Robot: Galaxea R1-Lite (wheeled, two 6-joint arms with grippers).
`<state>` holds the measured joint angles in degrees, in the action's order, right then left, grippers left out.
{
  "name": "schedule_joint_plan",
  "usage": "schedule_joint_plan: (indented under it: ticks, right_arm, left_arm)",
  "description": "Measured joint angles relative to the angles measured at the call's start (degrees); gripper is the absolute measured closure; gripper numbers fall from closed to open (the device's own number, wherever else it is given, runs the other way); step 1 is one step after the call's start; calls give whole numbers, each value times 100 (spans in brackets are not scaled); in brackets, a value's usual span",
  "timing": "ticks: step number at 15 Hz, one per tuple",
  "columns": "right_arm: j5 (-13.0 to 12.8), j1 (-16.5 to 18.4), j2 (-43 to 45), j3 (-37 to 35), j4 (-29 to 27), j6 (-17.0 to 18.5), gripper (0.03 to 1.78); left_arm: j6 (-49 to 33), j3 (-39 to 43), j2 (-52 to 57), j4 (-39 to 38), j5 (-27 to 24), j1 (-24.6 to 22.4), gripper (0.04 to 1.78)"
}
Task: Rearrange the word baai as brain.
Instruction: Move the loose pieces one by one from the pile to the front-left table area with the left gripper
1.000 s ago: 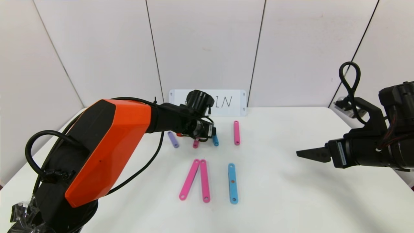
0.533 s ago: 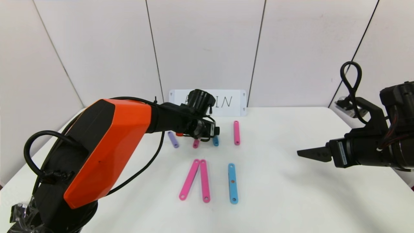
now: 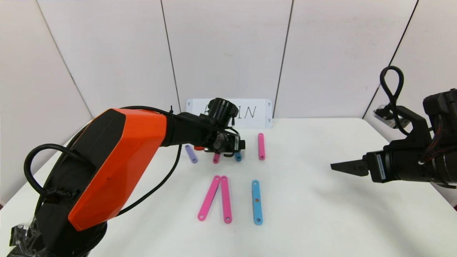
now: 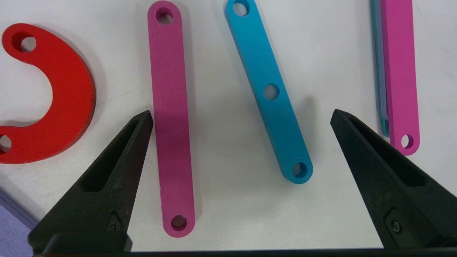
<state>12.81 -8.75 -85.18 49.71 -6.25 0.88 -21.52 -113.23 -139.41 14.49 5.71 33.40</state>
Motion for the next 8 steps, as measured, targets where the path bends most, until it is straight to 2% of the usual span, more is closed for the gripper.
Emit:
schedule_joint_plan:
  ticks: [5, 8]
  right_arm:
    - [0, 32, 0, 4, -2, 0, 7]
    - [2, 33, -7, 4, -5, 0, 7]
  left_arm:
    - [-144, 18, 156, 35, -360, 28, 8]
    - [-155, 29, 234, 60, -362, 28, 8]
